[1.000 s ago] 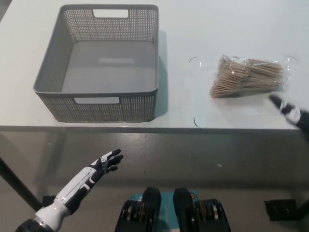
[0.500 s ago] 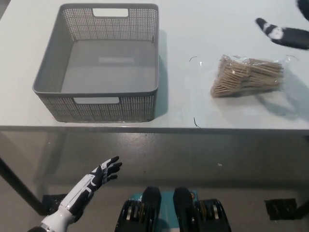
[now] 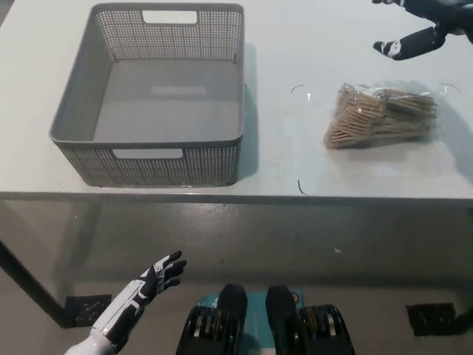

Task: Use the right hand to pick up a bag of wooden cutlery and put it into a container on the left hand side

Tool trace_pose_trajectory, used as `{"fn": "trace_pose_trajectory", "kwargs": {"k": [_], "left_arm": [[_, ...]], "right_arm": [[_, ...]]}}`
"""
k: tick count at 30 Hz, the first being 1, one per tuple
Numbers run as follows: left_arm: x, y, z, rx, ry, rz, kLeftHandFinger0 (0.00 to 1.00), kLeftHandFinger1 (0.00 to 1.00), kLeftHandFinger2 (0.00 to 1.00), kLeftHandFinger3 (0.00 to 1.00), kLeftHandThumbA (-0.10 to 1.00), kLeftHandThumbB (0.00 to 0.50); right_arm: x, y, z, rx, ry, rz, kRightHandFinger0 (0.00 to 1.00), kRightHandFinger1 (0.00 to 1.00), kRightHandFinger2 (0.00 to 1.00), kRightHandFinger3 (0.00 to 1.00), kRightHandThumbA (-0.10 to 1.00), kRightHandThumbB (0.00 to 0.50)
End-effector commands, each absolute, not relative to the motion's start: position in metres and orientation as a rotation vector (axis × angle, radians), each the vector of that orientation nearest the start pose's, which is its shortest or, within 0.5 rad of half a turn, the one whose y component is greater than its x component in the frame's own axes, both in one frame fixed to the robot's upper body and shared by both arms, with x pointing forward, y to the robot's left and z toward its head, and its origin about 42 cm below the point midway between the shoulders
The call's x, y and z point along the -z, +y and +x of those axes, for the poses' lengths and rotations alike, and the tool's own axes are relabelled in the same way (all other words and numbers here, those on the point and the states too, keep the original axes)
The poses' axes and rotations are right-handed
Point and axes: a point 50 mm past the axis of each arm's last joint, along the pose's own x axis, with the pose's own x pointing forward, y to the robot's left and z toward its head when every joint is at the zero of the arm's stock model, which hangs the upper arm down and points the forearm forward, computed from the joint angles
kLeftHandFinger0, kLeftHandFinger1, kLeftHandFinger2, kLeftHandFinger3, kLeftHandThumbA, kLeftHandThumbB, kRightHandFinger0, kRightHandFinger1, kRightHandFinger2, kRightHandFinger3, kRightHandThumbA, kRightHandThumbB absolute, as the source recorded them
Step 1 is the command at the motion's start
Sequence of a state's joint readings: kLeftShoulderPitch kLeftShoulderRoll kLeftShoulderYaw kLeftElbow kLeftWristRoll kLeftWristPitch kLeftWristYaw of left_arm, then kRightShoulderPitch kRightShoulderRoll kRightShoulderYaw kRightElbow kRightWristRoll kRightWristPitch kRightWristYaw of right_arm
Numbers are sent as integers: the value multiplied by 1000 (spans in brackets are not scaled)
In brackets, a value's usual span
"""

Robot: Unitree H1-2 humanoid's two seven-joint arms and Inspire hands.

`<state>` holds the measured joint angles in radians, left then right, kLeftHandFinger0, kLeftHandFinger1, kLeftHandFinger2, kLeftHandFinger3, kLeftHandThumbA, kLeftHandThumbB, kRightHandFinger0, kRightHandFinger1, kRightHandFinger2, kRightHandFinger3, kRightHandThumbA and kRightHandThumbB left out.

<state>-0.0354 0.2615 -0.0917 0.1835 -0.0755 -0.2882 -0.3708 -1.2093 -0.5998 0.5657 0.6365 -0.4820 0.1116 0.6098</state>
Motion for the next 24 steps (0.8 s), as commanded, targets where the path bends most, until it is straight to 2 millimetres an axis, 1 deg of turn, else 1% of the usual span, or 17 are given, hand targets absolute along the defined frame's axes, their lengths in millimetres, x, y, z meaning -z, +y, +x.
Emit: {"fn": "trace_pose_trajectory", "kwargs": {"k": [1, 3, 4, 6, 10, 12, 13, 16, 20, 22, 24], "left_arm": [[-84, 270, 286, 438, -156, 213, 1000, 1000, 1000, 1000, 1000, 324], [-85, 271, 287, 440, -164, 222, 1000, 1000, 1000, 1000, 1000, 324], [-86, 270, 287, 440, -165, 229, 1000, 1000, 1000, 1000, 1000, 328], [-86, 271, 287, 445, -163, 231, 1000, 1000, 1000, 1000, 1000, 343], [-87, 270, 288, 451, -162, 232, 1000, 1000, 1000, 1000, 1000, 350], [-87, 271, 288, 449, -158, 230, 1000, 1000, 1000, 1000, 1000, 369], [-87, 271, 288, 449, -163, 233, 1000, 1000, 1000, 1000, 1000, 369], [-86, 273, 287, 448, -154, 232, 1000, 1000, 1000, 1000, 1000, 375], [-87, 271, 289, 455, -160, 242, 1000, 1000, 1000, 1000, 1000, 383], [-87, 271, 288, 454, -165, 247, 1000, 1000, 1000, 1000, 1000, 380], [-86, 272, 289, 457, -163, 245, 1000, 1000, 1000, 1000, 1000, 389]], "right_arm": [[-451, -268, 557, -490, 81, -1550, 1000, 1000, 1000, 1000, 594, 500], [-450, -268, 559, -496, 100, -1573, 1000, 1000, 1000, 1000, 594, 500], [-448, -269, 560, -494, 116, -1584, 1000, 1000, 1000, 1000, 571, 500], [-446, -272, 561, -496, 137, -1598, 1000, 1000, 1000, 1000, 567, 500], [-445, -278, 560, -512, 175, -1610, 1000, 1000, 1000, 1000, 599, 500], [-444, -279, 559, -525, 190, -1625, 1000, 1000, 1000, 1000, 649, 500], [-443, -280, 559, -536, 213, -1630, 1000, 1000, 1000, 1000, 665, 500], [-438, -279, 560, -548, 247, -1623, 1000, 1000, 1000, 1000, 655, 500], [-428, -281, 560, -555, 257, -1632, 1000, 1000, 1000, 1000, 584, 500], [-424, -281, 559, -557, 257, -1635, 1000, 1000, 1000, 1000, 581, 500], [-420, -280, 560, -566, 262, -1649, 1000, 1000, 1000, 1000, 580, 500]]}}
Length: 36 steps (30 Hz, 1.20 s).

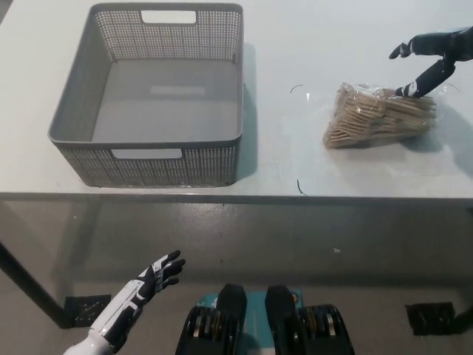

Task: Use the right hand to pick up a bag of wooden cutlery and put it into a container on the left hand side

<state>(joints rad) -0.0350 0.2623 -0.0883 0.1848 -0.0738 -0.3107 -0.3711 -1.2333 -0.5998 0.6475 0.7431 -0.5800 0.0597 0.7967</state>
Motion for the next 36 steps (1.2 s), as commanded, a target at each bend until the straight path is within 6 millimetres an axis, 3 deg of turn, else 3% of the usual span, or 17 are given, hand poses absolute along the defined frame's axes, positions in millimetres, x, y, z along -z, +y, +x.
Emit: {"fn": "trace_pose_trajectory", "kwargs": {"k": [1, 7, 9, 10, 11, 12, 16, 19, 20, 21, 22, 23, 25, 29, 36], "left_arm": [[-86, 272, 288, 452, -158, 242, 1000, 1000, 1000, 1000, 1000, 402], [-87, 272, 289, 460, -158, 237, 1000, 1000, 1000, 1000, 1000, 401], [-87, 271, 289, 462, -157, 229, 1000, 1000, 1000, 1000, 1000, 402], [-87, 272, 289, 461, -161, 235, 1000, 1000, 1000, 1000, 1000, 397], [-87, 272, 290, 460, -160, 235, 1000, 1000, 1000, 1000, 1000, 409], [-88, 272, 289, 459, -163, 244, 1000, 1000, 1000, 1000, 1000, 405], [-87, 273, 289, 459, -158, 246, 1000, 1000, 1000, 1000, 1000, 398], [-87, 272, 291, 460, -161, 249, 1000, 1000, 1000, 1000, 1000, 393], [-87, 272, 291, 461, -163, 253, 1000, 1000, 1000, 1000, 1000, 392], [-87, 272, 291, 461, -161, 251, 1000, 1000, 1000, 1000, 1000, 394], [-88, 271, 291, 460, -160, 248, 1000, 1000, 1000, 1000, 1000, 394], [-87, 271, 291, 461, -161, 246, 1000, 1000, 1000, 1000, 1000, 396], [-87, 272, 291, 464, -163, 240, 1000, 1000, 1000, 1000, 1000, 399], [-89, 272, 295, 467, -168, 248, 1000, 1000, 1000, 1000, 1000, 397], [-91, 273, 297, 473, -171, 254, 1000, 1000, 1000, 1000, 1000, 387]], "right_arm": [[-417, -279, 560, -566, 262, -1658, 1000, 1000, 1000, 1000, 589, 500], [-408, -281, 561, -564, 268, -1681, 1000, 1000, 1000, 1000, 640, 500], [-408, -282, 563, -547, 286, -1620, 1000, 1000, 1000, 1000, 354, 329], [-409, -283, 563, -551, 263, -1603, 1000, 1000, 1000, 1000, 213, 157], [-410, -283, 563, -535, 240, -1585, 1000, 1000, 1000, 1000, -9, 66], [-410, -284, 564, -503, 217, -1566, 1000, 1000, 1000, 1000, -88, 3], [-414, -285, 566, -473, 135, -1481, 1000, 1000, 1000, 1000, -100, 0], [-420, -286, 566, -492, 122, -1467, 1000, 1000, 1000, 1000, -100, 0], [-424, -284, 565, -489, 135, -1487, 1000, 1000, 1000, 1000, -73, 27], [-425, -283, 565, -488, 143, -1498, 1000, 1000, 1000, 1000, -17, 153], [-426, -282, 565, -501, 147, -1515, 1000, 1000, 1000, 1000, 198, 288], [-428, -281, 564, -523, 145, -1546, 1000, 1000, 1000, 1000, 309, 439], [-429, -279, 563, -545, 159, -1562, 1000, 1000, 1000, 1000, 438, 500], [-426, -281, 565, -543, 198, -1576, 1000, 1000, 1000, 1000, 545, 500], [-418, -275, 569, -564, 260, -1621, 1000, 1000, 1000, 1000, 555, 500]]}}
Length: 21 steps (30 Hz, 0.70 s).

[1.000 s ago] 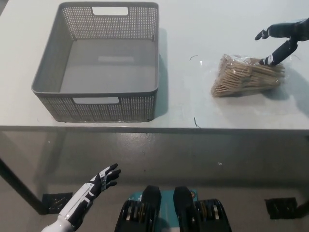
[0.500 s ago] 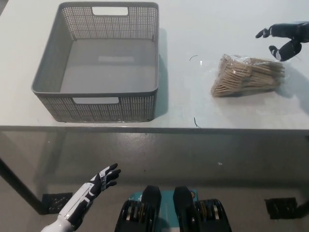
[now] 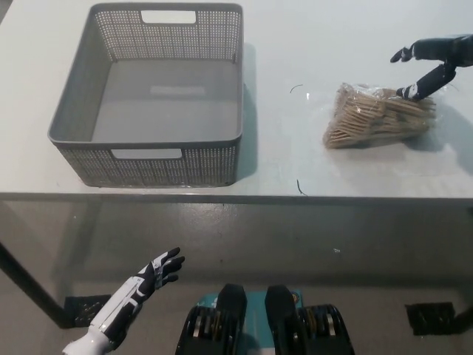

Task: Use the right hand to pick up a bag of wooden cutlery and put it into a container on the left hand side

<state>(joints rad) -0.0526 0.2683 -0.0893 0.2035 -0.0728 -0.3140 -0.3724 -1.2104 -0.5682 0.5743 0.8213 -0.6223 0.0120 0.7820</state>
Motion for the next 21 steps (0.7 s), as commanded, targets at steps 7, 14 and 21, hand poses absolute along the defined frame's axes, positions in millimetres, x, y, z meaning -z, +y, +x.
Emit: {"fn": "trace_pose_trajectory", "kwargs": {"k": [7, 14, 21], "left_arm": [[-92, 272, 298, 471, -162, 236, 1000, 1000, 1000, 1000, 1000, 401], [-93, 272, 299, 472, -152, 238, 1000, 1000, 1000, 1000, 1000, 420], [-91, 271, 301, 476, -154, 235, 1000, 1000, 1000, 1000, 1000, 425]], "right_arm": [[-403, -268, 574, -600, 291, -1709, 1000, 1000, 1000, 1000, 584, 500], [-386, -266, 581, -640, 345, -1716, 1000, 1000, 1000, 1000, 582, 500], [-367, -262, 585, -663, 384, -1715, 1000, 1000, 1000, 1000, 560, 500]]}}
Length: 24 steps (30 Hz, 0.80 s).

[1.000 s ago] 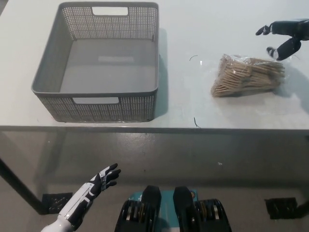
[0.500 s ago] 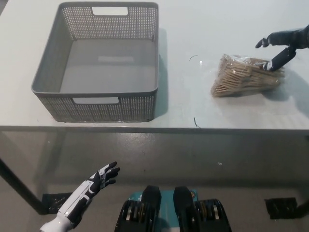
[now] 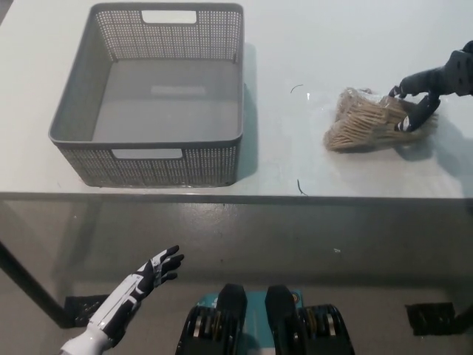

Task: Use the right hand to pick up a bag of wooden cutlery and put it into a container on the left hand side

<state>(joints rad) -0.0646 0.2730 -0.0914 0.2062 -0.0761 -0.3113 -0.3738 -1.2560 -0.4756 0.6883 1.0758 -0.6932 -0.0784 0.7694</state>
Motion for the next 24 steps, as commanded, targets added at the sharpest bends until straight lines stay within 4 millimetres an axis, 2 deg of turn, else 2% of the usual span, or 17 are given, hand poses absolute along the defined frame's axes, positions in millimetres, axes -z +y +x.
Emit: {"fn": "trace_pose_trajectory", "kwargs": {"k": [1, 6, 7, 11, 17, 21, 24], "left_arm": [[-91, 270, 301, 478, -155, 232, 1000, 1000, 1000, 1000, 1000, 422], [-91, 271, 303, 484, -157, 218, 1000, 1000, 1000, 1000, 1000, 430], [-92, 271, 304, 487, -158, 213, 1000, 1000, 1000, 1000, 1000, 435], [-96, 271, 307, 489, -164, 219, 1000, 1000, 1000, 1000, 1000, 442], [-97, 271, 310, 490, -173, 240, 1000, 1000, 1000, 1000, 1000, 452], [-98, 270, 311, 494, -180, 247, 1000, 1000, 1000, 1000, 1000, 457], [-98, 269, 313, 492, -184, 244, 1000, 1000, 1000, 1000, 1000, 461]], "right_arm": [[-363, -261, 585, -666, 392, -1711, 1000, 1000, 1000, 1000, 547, 500], [-346, -258, 585, -708, 408, -1681, 1000, 1000, 1000, 1000, 524, 500], [-343, -256, 585, -719, 402, -1698, 1000, 1000, 1000, 1000, 562, 500], [-339, -252, 586, -728, 385, -1723, 1000, 1000, 1000, 1000, 592, 500], [-324, -245, 586, -727, 393, -1688, 1000, 1000, 1000, 1000, 575, 500], [-315, -239, 586, -717, 372, -1624, 1000, 1000, 1000, 1000, 504, 500], [-306, -228, 587, -703, 335, -1607, 1000, 1000, 1000, 1000, 539, 500]]}}
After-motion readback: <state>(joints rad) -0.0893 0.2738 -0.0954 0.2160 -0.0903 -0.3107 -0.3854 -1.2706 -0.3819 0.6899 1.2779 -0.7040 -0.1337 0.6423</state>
